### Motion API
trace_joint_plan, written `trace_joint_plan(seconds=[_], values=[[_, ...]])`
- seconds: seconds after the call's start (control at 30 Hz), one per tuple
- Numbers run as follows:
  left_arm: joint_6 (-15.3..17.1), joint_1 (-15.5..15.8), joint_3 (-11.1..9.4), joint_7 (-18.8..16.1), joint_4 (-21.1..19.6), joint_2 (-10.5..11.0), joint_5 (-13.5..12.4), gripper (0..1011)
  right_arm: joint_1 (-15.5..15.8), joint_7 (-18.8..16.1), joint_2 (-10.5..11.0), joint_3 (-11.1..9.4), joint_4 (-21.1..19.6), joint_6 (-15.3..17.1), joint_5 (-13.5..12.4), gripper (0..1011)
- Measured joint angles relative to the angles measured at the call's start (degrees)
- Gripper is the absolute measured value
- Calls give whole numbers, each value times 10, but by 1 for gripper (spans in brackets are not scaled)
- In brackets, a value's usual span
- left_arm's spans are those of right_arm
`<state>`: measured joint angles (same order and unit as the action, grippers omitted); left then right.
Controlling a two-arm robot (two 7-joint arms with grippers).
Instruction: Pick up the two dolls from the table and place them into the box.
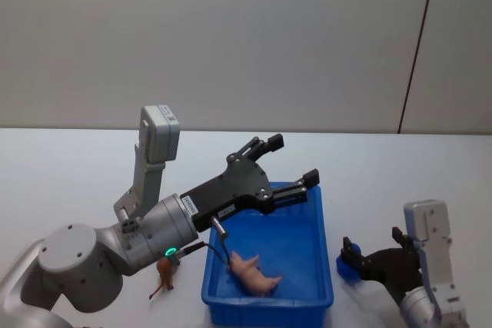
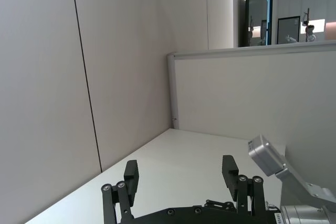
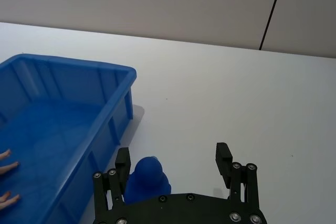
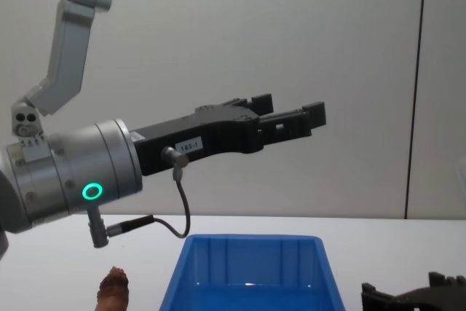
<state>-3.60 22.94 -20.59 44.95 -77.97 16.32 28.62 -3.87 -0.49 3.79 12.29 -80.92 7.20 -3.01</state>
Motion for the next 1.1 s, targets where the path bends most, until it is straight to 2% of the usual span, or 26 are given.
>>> trace_joint_plan(seconds=[0.6, 0.87, 0.9, 1.1], values=[[0, 0, 0, 0, 0, 0, 0, 1001, -34, -5, -14, 4, 74, -17, 17, 996], [0, 0, 0, 0, 0, 0, 0, 1001, -48, -9, -22, 8, 106, -26, 25, 797], [0, 0, 0, 0, 0, 0, 0, 1001, -48, -9, -22, 8, 106, -26, 25, 797], [0, 0, 0, 0, 0, 0, 0, 1001, -56, -9, -26, 11, 123, -32, 30, 589]])
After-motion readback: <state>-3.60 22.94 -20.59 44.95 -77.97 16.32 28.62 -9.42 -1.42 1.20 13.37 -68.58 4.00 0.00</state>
